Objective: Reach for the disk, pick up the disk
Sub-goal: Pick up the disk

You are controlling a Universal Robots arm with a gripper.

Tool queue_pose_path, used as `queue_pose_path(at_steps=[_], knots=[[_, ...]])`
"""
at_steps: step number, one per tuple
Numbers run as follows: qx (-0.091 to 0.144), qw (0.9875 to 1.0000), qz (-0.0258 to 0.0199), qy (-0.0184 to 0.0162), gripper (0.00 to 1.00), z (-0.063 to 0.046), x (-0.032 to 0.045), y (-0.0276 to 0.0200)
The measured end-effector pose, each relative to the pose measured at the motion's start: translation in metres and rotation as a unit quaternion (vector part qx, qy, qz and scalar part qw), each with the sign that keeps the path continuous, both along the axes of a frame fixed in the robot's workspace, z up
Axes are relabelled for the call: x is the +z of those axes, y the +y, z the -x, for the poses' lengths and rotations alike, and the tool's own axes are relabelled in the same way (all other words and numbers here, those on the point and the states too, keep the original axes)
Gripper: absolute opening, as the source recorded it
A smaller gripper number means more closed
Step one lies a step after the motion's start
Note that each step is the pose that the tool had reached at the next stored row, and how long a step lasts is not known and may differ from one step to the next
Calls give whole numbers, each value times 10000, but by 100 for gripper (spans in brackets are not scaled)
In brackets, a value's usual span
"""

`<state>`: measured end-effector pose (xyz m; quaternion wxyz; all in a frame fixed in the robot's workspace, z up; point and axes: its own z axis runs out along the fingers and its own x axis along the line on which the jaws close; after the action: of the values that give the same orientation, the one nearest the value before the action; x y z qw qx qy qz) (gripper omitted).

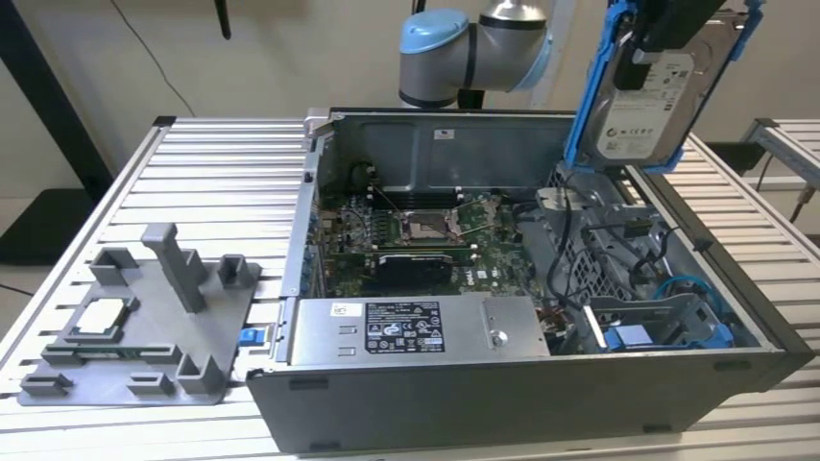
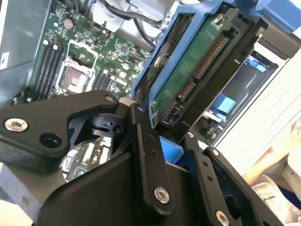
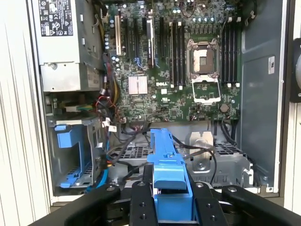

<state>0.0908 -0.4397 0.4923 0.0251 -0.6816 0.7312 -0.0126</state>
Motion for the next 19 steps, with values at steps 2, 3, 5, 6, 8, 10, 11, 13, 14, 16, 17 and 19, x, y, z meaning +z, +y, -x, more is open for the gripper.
queue_pose_path(at_steps=[2,3,5,6,8,10,11,13,14,16,17,19], knots=[[-1,10000,0,0,0,0,-7,-47],[-2,10000,0,0,0,0,-11,-70],[-3,10000,-1,0,0,0,-18,-112],[-3,10000,0,0,0,0,-21,-134],[-4,10000,0,0,0,0,-28,-180],[-5,10000,0,0,0,0,-35,-232],[-5,10000,0,0,0,0,-39,-259],[-6,10000,-1,0,0,1,-49,-316],[-6,10000,0,0,0,3,-53,-348],[-6,10000,-1,0,0,7,-63,-425],[-6,10000,0,0,0,10,-67,-465],[-6,10000,-1,0,0,14,-67,-555]])
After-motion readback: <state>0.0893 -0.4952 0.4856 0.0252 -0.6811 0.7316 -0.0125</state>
